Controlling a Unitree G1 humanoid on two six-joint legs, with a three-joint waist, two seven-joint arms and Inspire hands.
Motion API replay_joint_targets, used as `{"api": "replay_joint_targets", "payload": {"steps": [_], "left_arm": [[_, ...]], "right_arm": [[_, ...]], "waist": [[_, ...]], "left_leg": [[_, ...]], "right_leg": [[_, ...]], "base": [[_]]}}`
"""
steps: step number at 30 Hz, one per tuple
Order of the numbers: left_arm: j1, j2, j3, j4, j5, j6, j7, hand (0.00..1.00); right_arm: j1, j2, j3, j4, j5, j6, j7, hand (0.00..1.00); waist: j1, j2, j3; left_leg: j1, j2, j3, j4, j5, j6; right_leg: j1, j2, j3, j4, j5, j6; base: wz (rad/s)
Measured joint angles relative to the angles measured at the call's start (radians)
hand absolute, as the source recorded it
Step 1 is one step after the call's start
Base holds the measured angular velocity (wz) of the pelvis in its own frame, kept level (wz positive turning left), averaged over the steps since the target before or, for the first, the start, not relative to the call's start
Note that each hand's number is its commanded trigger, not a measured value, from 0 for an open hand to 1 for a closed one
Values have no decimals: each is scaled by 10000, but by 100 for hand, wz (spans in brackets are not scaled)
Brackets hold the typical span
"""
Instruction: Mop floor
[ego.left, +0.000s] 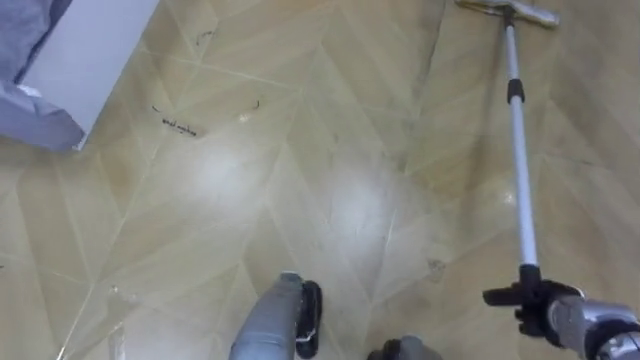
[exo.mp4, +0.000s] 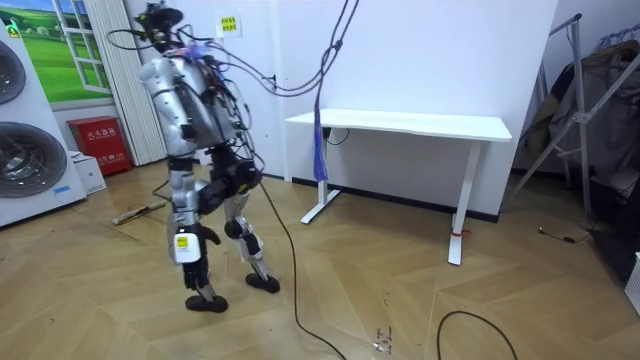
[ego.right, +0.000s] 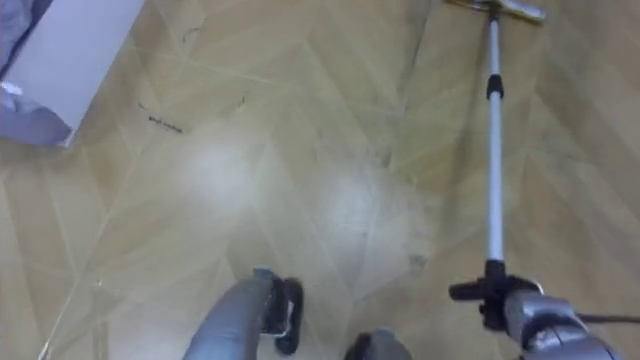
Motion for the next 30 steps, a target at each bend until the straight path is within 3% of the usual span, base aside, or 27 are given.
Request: {"api": "replay_joint_targets", "payload": {"steps": [1,2,3,4,5,6,7,8,10,12,13,15,16,17,18,19,20,21,22,23,24,25,26,27,28,29,30], "left_arm": [[-99,-52,-11,19,52,-43,-16,0],[-113,-73,-11,-4,57,-90,-16,0],[-114,-118,-12,-21,71,-169,-12,0],[-106,-133,-34,-35,59,-214,19,0],[-112,-137,-42,-38,64,-247,53,0],[-183,-127,-30,-24,69,-309,110,0],[-183,-120,-30,-16,72,-389,238,0],[-197,-122,-17,-14,71,-393,280,0],[-224,-226,-9,22,60,-392,292,0],[-199,-378,-12,204,70,-306,303,0],[-186,-444,4,367,51,-127,352,0],[-107,-405,-15,388,-28,117,535,0],[-101,-274,-8,353,-276,163,694,0],[-87,-123,-32,322,-715,209,914,0],[-76,-59,-47,340,-973,220,1005,0],[-52,28,-69,242,-1383,200,1134,0],[-39,55,-71,148,-1499,168,1156,0],[8,108,-81,-74,-1593,36,1144,0],[45,155,-78,-187,-1600,-42,1133,0],[97,158,-78,-196,-1585,-36,1128,0],[255,159,-82,-220,-1569,-14,1032,0],[435,160,-115,-347,-1419,-25,911,0],[527,158,-119,-375,-1250,-25,820,0],[575,160,-38,-275,-1003,18,625,0],[466,170,19,-238,-813,58,487,0],[338,164,-27,-219,-797,60,356,0],[208,148,-28,-172,-742,66,316,0]], "right_arm": [[676,-34,3,278,-25,0,-13,100],[1038,-40,6,391,-40,0,-49,100],[1804,-28,76,535,-46,3,-192,100],[2467,53,226,519,-44,10,-378,100],[2713,87,225,482,-42,11,-466,100],[2987,275,180,457,-31,9,-627,100],[3159,541,162,456,-28,10,-718,100],[3247,694,141,453,-31,12,-755,100],[3403,1186,4,430,-42,192,-793,100],[3255,1262,-20,419,-92,443,-742,100],[3080,1230,-130,420,-320,622,-763,100],[2506,1104,-204,506,-513,831,-764,100],[1938,1011,-216,496,-742,963,-782,100],[1268,884,-192,486,-921,1101,-765,100],[900,781,-168,476,-949,1122,-743,100],[184,586,-20,358,-972,1096,-648,100],[-130,486,15,263,-910,1006,-634,100],[-643,251,20,51,-790,705,-508,100],[-1073,151,21,-24,-778,324,-371,100],[-1285,147,45,-30,-760,200,-312,100],[-1439,135,87,-57,-530,38,-148,100],[-1411,137,99,-62,-253,69,-21,100],[-1338,137,100,-70,-165,76,14,100],[-1054,134,100,-143,-37,78,34,100],[-595,102,95,-234,59,64,40,100],[-213,57,96,-177,105,46,-2,100],[-6,57,105,-71,119,-2,3,100]], "waist": [[-125,153,-70],[-168,234,-122],[-259,456,-271],[-417,759,-402],[-483,892,-453],[-728,1074,-358],[-943,1146,-319],[-1043,1178,-330],[-1205,1103,-278],[-1171,1023,-268],[-1171,986,-271],[-968,889,-255],[-855,676,-149],[-627,397,-98],[-501,193,-98],[-334,-48,-85],[-277,-148,-101],[-103,-354,-38],[105,-415,14],[131,-459,41],[204,-511,48],[224,-519,33],[224,-484,24],[197,-371,20],[121,-319,-61],[-37,-172,-85],[-85,-117,-105]], "left_leg": [[320,-260,60,93,-334,201],[512,-387,75,142,-535,267],[889,-576,52,244,-922,368],[1216,-690,-66,268,-1228,434],[1352,-701,-122,254,-1353,444],[1650,-713,-261,191,-1487,441],[1905,-788,-429,-3,-1535,408],[2068,-808,-449,-155,-1567,382],[2698,-805,-447,-771,-1647,252],[3183,-794,-408,-1053,-1817,113],[3454,-731,-425,-999,-2026,-1],[3518,-449,-407,-252,-2264,-307],[2888,-215,-377,1433,-1834,-772],[2014,56,-418,3218,-720,-1135],[1564,152,-431,3997,27,-1236],[714,231,-465,5204,1848,-1338],[285,249,-523,5682,2619,-1439],[-602,300,-656,6646,2868,-1477],[-1304,429,-682,7265,2426,-1272],[-1513,448,-688,7194,2183,-1239],[-1503,493,-562,6112,1658,-1245],[-1012,438,-522,3936,1318,-1237],[-676,427,-524,2668,1265,-1215],[-130,410,-484,801,830,-998],[156,257,-361,204,156,-703],[230,72,-246,76,-54,-253],[268,42,-101,74,-168,-75]], "right_leg": [[62,-170,203,609,267,316],[31,-247,290,1054,532,455],[-151,-314,510,2042,1335,541],[-430,-270,738,2891,2258,504],[-620,-197,854,3179,2463,511],[-1108,-56,1059,3475,2390,494],[-1586,-15,1040,3276,2269,537],[-1804,29,1077,2962,2231,556],[-2160,63,904,714,2254,447],[-1929,54,617,-1393,2547,117],[-1697,36,419,-1651,2853,52],[-1454,67,55,-1422,2532,-104],[-1394,195,27,-1034,2326,-354],[-1409,303,107,-572,2023,-564],[-1437,373,185,-372,1859,-620],[-1427,430,229,-102,1635,-724],[-1423,454,219,-26,1527,-776],[-1426,536,208,159,1325,-855],[-1330,619,214,292,1168,-853],[-1203,640,193,291,1087,-835],[-857,652,162,209,897,-755],[-501,641,130,64,681,-638],[-324,637,88,-20,578,-595],[-38,610,-23,-190,380,-495],[89,452,-126,-366,240,-314],[180,239,-302,-486,152,-138],[206,145,-262,-418,122,-55]], "base": [[70],[42],[23],[14],[-5],[-16],[-17],[-13],[-22],[-23],[-18],[-25],[-40],[-37],[-35],[-15],[0],[-7],[-7],[0],[19],[20],[19],[30],[57],[59],[56]]}}
